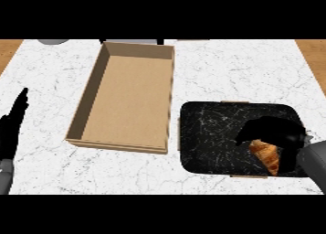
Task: Pick the croissant from the tray and place it in the cardboard box
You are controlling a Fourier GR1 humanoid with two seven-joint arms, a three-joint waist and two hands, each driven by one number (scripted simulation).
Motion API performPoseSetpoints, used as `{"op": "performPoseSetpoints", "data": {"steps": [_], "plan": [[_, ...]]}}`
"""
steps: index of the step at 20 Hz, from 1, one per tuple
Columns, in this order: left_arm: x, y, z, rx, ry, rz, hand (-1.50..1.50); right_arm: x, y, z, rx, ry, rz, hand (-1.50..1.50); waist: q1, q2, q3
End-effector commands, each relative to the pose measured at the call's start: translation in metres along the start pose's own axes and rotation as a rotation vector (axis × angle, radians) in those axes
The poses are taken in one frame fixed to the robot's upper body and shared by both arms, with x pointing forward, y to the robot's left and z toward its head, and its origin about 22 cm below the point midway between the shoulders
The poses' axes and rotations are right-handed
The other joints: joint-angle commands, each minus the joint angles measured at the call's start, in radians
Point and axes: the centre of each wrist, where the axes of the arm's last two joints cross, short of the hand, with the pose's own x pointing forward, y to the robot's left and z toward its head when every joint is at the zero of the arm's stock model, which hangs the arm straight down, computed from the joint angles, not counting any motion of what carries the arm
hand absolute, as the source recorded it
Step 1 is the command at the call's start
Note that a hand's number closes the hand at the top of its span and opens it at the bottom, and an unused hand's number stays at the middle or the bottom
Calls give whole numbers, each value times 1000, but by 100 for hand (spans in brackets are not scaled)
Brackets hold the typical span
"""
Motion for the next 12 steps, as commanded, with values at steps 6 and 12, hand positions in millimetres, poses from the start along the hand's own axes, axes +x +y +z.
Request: {"op": "performPoseSetpoints", "data": {"steps": [6,12], "plan": [[-8,10,5,-18,5,10,0,-4,3,-11,-221,3,88,150,3,2,3],[11,1,-8,-67,-73,-1,0,-11,-100,-81,-266,132,55,150,91,30,5]]}}
